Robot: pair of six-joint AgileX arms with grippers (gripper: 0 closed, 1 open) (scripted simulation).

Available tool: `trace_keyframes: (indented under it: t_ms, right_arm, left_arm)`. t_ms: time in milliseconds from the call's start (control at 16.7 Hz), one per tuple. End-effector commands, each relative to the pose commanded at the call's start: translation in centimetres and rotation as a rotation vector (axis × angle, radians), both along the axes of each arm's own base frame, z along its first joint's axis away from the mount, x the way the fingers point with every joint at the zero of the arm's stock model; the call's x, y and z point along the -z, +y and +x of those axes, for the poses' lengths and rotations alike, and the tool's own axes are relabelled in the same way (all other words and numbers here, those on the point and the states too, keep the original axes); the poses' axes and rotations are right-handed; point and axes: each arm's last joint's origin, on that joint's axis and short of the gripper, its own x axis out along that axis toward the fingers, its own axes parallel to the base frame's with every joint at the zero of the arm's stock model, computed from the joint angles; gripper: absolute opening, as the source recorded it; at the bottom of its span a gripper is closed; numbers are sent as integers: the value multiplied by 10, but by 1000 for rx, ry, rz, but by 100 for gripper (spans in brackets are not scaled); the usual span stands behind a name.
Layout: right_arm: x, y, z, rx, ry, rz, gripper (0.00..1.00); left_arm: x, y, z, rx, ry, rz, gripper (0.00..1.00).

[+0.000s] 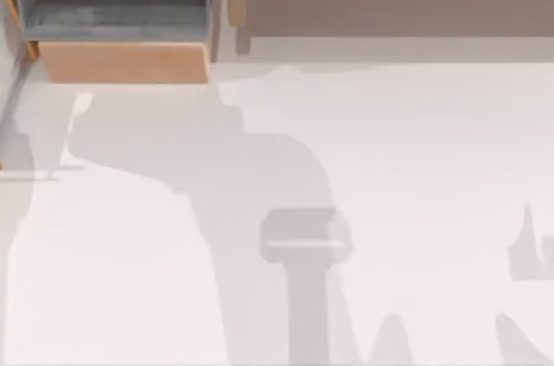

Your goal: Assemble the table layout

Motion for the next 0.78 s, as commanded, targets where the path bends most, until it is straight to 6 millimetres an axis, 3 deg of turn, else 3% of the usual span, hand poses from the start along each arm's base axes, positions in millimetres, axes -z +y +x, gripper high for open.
trace_keyframes:
  t_ms: [180, 420, 600, 780]
  right_arm:
    - [0, 0, 0, 0, 0, 0, 100]
    - [0, 0, 0, 0, 0, 0, 100]
    - [0, 0, 0, 0, 0, 0, 100]
    - [0, 0, 0, 0, 0, 0, 100]
  left_arm:
    - [48, 19, 26, -5, 94, -33, 100]
    - [103, 29, 40, 3, 151, -56, 100]
    - [127, 27, 44, 19, 145, -53, 100]
    - [135, 24, 46, 31, 132, -46, 100]
